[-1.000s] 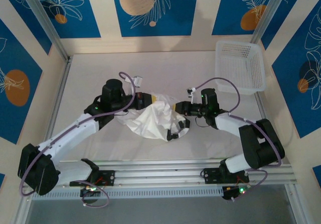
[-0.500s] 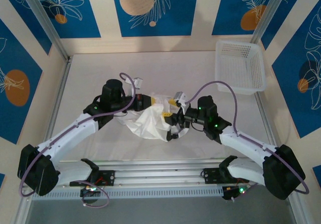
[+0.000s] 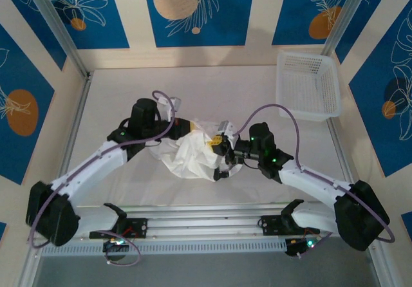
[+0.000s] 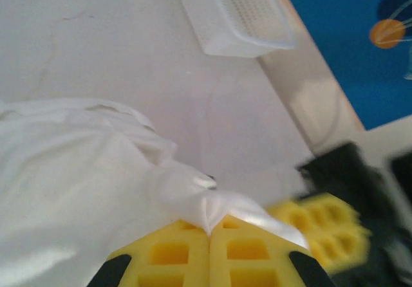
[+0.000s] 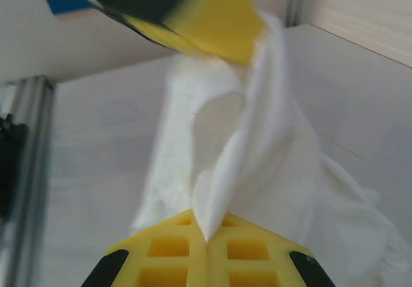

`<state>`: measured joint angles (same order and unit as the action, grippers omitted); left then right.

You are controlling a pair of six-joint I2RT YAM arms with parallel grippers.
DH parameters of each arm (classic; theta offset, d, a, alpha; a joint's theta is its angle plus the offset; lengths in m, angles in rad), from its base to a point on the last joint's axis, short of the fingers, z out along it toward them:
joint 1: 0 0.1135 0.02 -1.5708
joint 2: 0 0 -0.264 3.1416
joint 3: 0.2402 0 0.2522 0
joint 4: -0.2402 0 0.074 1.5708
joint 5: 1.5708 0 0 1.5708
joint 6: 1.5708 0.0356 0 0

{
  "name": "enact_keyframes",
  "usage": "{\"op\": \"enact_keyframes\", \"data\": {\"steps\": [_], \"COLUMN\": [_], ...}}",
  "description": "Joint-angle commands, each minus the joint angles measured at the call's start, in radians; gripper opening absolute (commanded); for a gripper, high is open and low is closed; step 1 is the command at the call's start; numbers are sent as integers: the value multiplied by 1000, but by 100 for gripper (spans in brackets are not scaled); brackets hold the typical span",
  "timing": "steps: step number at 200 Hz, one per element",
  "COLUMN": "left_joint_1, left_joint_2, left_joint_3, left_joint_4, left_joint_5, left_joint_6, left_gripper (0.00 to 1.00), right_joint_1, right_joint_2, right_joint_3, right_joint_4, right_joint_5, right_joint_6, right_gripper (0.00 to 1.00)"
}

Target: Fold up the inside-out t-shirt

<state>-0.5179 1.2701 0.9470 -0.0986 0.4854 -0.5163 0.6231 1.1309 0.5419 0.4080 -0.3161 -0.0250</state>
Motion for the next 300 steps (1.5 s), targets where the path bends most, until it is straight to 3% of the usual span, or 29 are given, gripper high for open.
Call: {"op": "enact_keyframes", "data": {"steps": [1, 34, 54, 74, 89, 109, 153, 185, 191, 199, 207, 221, 260, 268, 282, 300], "left_joint_1": [27, 31, 31, 26, -1, -23, -20, -8, -7, -4, 0, 8, 22, 22, 22, 22], "left_joint_2": [96, 71, -43, -189, -286, -329, -120, 69, 96, 129, 149, 150, -45, -89, -142, -158], "left_joint_3": [32, -7, -76, -148, -193, -235, -197, -169, -166, -163, -165, -169, -123, -112, -100, -101], "left_joint_4": [64, 103, 74, -4, -88, -162, -92, 138, 181, 229, 277, 330, 125, 75, 10, -22], "left_joint_5": [1, 14, -24, -106, -232, -330, -216, -23, 2, 29, 55, 90, 10, -17, -40, -18], "left_joint_6": [94, 93, 101, 113, 144, 140, 86, -19, -42, -73, -104, -152, -83, -57, -25, -3], "left_gripper": [11, 52, 64, 68, 71, 73, 73, 75, 73, 60, 42, 0, 0, 0, 0, 0], "right_joint_1": [-11, -24, -35, -45, -51, -56, -47, -30, -28, -26, -26, -38, -123, -129, -129, -126], "right_joint_2": [-31, -22, -7, 6, 16, 27, 49, 44, 42, 37, 32, 27, 72, 89, 94, 33], "right_joint_3": [43, 12, 8, 4, 2, 9, 56, 61, 59, 54, 42, 15, -162, -195, -219, -229], "right_joint_4": [128, 201, 203, 204, 210, 210, 147, 141, 137, 136, 135, 136, 212, 204, 144, 111], "right_joint_5": [-170, -156, -158, -133, -133, -152, -156, -150, -133, -93, -37, 51, 189, 225, 260, 232], "right_joint_6": [208, 268, 269, 271, 265, 256, 233, 228, 230, 236, 246, 261, 310, 301, 293, 277], "right_gripper": [0, 0, 0, 0, 0, 0, 0, 0, 0, 0, 0, 0, 3, 9, 30, 41]}}
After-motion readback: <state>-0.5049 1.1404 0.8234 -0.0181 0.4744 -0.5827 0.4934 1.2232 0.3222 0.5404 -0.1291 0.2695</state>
